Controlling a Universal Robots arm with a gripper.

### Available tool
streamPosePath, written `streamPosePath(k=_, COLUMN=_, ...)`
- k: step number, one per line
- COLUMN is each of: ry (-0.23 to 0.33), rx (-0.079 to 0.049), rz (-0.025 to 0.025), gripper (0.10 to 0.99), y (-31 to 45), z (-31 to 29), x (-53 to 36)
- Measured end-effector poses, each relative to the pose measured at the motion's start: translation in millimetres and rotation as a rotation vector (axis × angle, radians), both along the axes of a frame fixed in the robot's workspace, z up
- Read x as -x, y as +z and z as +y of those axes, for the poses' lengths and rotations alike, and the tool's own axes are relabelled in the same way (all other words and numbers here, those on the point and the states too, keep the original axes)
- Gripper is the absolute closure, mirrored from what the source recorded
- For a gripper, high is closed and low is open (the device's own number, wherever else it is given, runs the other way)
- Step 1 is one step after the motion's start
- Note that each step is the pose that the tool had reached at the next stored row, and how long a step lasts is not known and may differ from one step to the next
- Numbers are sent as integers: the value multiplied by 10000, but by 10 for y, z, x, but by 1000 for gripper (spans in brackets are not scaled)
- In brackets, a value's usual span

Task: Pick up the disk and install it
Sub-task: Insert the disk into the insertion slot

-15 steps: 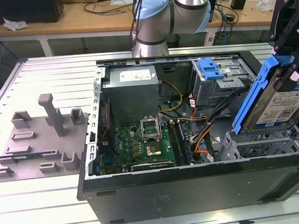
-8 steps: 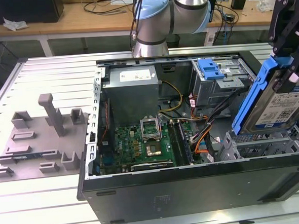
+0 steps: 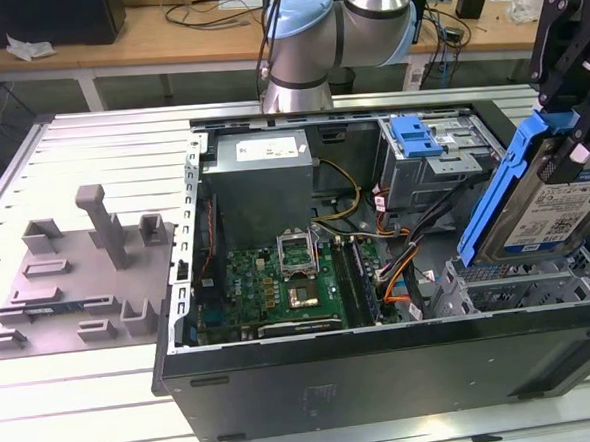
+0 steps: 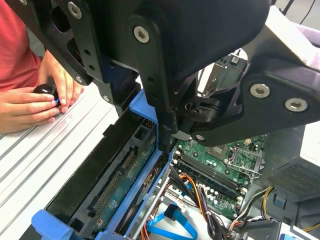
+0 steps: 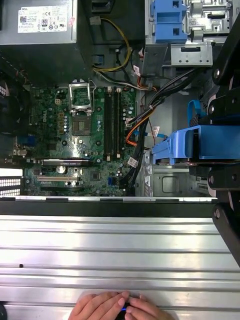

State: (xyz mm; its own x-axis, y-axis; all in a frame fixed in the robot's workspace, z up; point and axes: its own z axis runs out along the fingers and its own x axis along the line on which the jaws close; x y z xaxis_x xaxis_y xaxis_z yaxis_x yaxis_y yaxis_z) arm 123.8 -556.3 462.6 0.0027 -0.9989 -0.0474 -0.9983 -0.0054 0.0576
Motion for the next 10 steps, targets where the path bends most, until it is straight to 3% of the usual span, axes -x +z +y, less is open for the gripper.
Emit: streamPosePath(k=10, ry=65, rx=1, rz=0, gripper=718, y=-75, z=0, x=-6)
